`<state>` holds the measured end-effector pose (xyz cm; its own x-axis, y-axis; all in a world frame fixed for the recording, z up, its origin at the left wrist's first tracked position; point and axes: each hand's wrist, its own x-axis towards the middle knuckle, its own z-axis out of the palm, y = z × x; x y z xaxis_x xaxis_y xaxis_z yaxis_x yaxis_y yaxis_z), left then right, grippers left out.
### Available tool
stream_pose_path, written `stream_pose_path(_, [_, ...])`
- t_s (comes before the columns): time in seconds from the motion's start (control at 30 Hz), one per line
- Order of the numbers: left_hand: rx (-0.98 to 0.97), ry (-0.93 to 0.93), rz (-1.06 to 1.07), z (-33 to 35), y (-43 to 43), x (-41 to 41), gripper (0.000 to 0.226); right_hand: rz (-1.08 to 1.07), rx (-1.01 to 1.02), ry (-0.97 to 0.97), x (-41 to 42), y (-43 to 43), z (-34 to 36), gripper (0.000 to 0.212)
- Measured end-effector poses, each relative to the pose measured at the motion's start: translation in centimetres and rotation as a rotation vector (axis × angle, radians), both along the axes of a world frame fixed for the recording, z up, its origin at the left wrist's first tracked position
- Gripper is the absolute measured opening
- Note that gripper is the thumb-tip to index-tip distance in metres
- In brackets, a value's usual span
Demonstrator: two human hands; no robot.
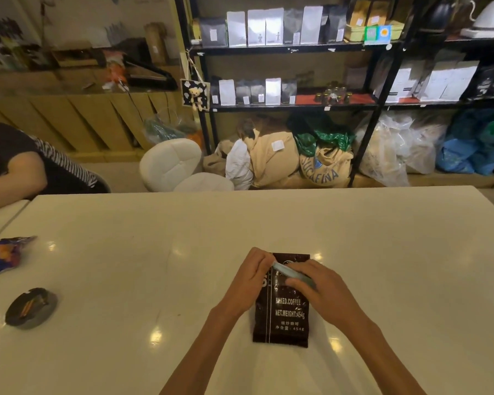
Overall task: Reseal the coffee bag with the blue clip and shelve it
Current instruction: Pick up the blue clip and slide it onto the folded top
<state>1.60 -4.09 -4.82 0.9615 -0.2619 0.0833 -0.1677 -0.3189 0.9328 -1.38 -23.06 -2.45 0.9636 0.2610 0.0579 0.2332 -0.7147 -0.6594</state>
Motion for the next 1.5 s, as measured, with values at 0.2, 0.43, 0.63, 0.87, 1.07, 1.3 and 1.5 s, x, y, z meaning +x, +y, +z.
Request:
stream_pose_path(0.2, [-0.026, 0.003, -0.007, 0.2, -0.2, -0.1, 0.023, -0.019, -0.033, -0.063, 0.3, 0.8, 1.1, 0.03])
stream_pose_path(0.43, [-0.326, 0.16, 0.013, 0.7, -0.3, -0.4, 0.036, 0.002, -0.09, -0.069, 0.4, 0.4, 1.0, 0.041])
stream_pose_path(0.63, [-0.345, 0.243, -0.011, 0.8, -0.1, 0.0, 0.035, -0.083, 0.162, -0.203, 0.1, -0.5, -0.2, 0.039])
stream_pose_path(0.87, [-0.266, 0.263, 0.091, 0.3, 0.1, 0.6, 0.028, -0.063, 0.534, 0.154, -0.1, -0.5, 1.4, 0.019])
stream_pose_path(1.07, [-0.319, 0.259, 0.208, -0.1, 1.1, 0.7, 0.027, -0.061, 0.355, 0.281, -0.4, -3.7, 1.8, 0.015])
stream_pose_path(1.3, [-0.3, 0.243, 0.263, -0.2, 0.4, 0.6, 0.028, -0.14, 0.276, 0.152, -1.2, -1.0, 0.1, 0.013])
stream_pose_path(1.5, [-0.27, 0.268, 0.056, -0.3, 1.5, 0.5, 0.019, -0.248, 0.586, 0.223, -1.2, -4.6, 1.4, 0.012])
